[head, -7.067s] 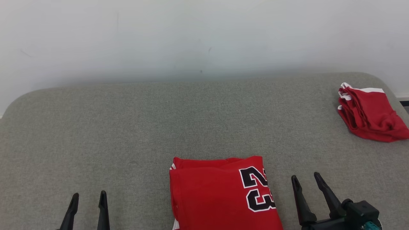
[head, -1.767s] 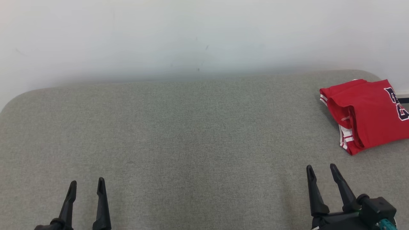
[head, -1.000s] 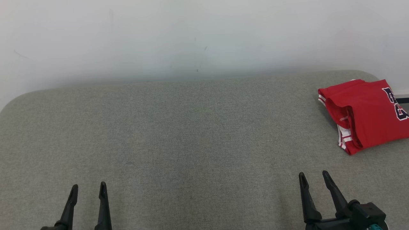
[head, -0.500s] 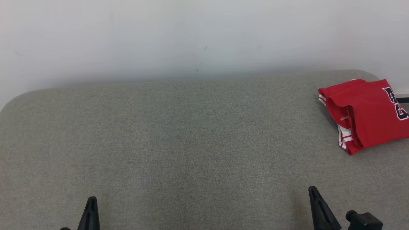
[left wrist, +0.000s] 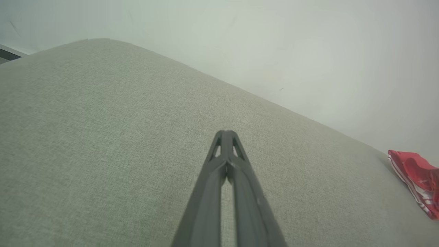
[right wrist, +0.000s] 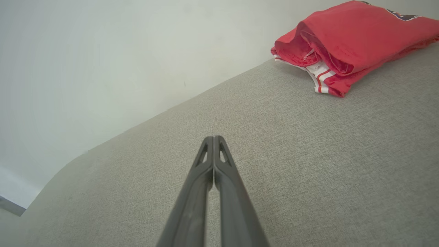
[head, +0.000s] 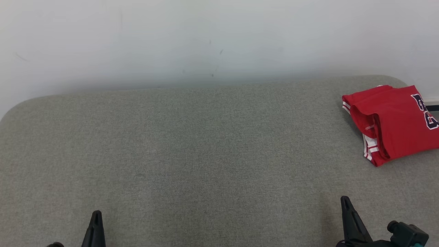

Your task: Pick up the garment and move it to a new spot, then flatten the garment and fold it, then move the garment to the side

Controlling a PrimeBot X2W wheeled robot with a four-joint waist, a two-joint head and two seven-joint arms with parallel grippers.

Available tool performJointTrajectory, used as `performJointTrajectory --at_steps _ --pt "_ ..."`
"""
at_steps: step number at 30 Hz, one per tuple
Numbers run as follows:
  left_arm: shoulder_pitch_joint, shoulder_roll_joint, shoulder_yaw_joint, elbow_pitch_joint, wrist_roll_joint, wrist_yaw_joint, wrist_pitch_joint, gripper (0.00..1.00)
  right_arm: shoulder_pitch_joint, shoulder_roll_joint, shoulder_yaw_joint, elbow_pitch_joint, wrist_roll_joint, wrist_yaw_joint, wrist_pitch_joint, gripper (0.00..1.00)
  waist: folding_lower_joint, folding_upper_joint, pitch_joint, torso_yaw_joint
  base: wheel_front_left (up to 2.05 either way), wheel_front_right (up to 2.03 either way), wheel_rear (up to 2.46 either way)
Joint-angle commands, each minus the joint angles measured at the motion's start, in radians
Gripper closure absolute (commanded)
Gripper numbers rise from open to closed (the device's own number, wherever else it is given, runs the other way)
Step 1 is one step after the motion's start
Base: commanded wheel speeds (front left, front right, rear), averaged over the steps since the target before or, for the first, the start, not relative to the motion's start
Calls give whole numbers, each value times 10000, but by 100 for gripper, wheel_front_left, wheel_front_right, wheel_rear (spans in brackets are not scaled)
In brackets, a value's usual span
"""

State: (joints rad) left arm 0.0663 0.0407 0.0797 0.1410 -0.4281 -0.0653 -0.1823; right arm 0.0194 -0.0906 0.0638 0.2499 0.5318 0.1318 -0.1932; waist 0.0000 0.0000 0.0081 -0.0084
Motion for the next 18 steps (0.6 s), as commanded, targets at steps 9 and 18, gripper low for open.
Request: performJointTrajectory --at_steps 9,18 --pt "-467 46 82 41 -1838 -139 440 100 -374 6 -244 -123 1751 -4 398 100 0 0 -6 8 0 0 0" --pt "-660 56 120 176 -3182 -210 782 100 -517 20 -401 -116 3018 -6 716 100 0 0 -12 15 0 0 0"
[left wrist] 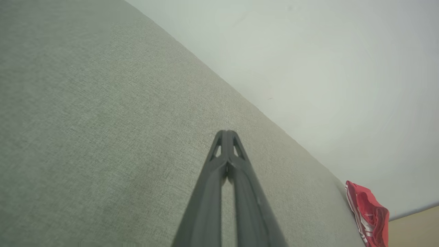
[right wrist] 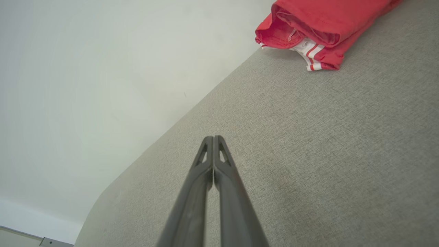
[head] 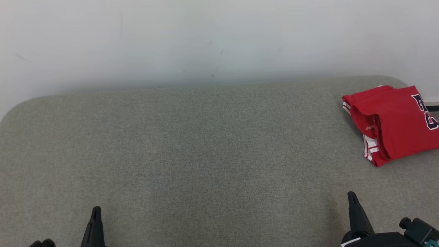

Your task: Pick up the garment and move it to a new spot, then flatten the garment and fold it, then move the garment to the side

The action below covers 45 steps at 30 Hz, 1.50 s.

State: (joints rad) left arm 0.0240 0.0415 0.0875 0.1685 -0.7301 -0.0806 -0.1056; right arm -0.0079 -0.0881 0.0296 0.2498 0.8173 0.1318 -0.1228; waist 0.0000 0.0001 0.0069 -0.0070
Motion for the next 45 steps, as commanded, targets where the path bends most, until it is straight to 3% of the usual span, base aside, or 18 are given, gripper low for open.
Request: performJointTrajectory --at_steps 1,22,45 --pt "-259 50 46 -83 -301 -66 51 100 -258 -3 -77 -114 298 -6 47 100 0 -1 -1 1 0 0 0" --pt "-659 72 128 206 -3102 -212 760 100 -529 42 -417 -96 2899 -10 719 100 0 -1 -15 18 0 0 0" --pt "-969 91 190 452 -5357 -345 1342 100 -756 94 -717 -75 4983 -13 1297 100 0 -1 -29 35 0 0 0"
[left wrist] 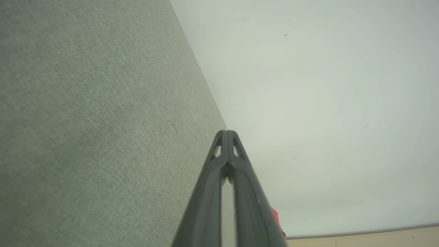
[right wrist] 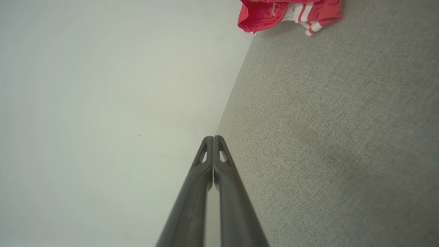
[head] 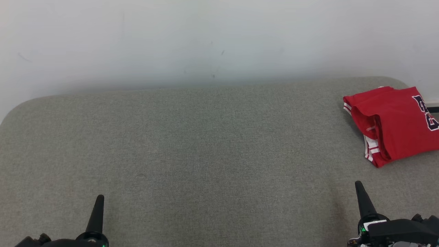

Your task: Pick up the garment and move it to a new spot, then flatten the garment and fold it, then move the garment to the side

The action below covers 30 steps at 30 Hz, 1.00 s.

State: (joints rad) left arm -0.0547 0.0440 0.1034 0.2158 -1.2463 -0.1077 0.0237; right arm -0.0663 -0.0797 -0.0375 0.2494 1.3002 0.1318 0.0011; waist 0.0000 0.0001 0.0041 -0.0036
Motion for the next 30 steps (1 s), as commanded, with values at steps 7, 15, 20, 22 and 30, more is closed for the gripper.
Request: performJointTrajectory --at_steps 7,15,20,22,30 --pt "-279 70 48 39 -833 -96 217 100 -216 28 -133 -64 741 -14 215 100 0 -1 -5 6 0 0 0" --pt "-363 74 72 120 -1518 -142 386 100 -292 48 -228 -56 1366 -16 389 100 0 -1 -10 12 0 0 0" --pt "-428 76 84 164 -1910 -175 490 100 -338 61 -287 -51 1748 -16 501 100 0 -1 -13 16 0 0 0" --pt "-462 78 89 181 -2075 -161 537 100 -348 67 -312 -48 1896 -17 534 100 0 -1 -15 18 0 0 0" --pt "-515 82 106 247 -2683 -199 679 100 -385 87 -396 -39 2453 -18 701 100 0 -1 -20 24 0 0 0"
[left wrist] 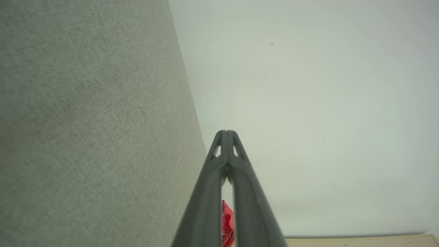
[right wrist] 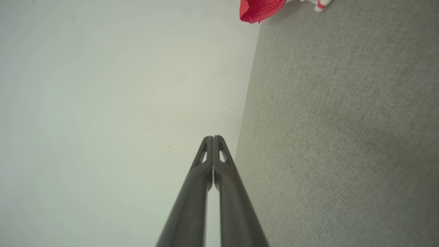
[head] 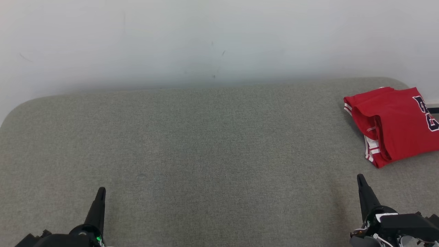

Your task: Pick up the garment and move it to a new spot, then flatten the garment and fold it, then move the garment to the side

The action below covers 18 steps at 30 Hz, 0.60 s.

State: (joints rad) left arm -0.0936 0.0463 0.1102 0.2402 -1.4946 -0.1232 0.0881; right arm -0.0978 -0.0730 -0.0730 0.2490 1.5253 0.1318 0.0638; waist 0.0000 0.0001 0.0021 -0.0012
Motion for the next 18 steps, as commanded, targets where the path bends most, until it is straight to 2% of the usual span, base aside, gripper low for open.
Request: performJointTrajectory --at_steps 1,18 --pt "-142 60 41 10 -279 -49 61 100 -74 22 -50 -34 266 -18 79 100 0 -1 -1 2 0 0 0" --pt "-251 66 68 122 -1192 -93 305 100 -180 63 -196 -17 1096 -21 333 100 0 -1 -10 12 0 0 0"
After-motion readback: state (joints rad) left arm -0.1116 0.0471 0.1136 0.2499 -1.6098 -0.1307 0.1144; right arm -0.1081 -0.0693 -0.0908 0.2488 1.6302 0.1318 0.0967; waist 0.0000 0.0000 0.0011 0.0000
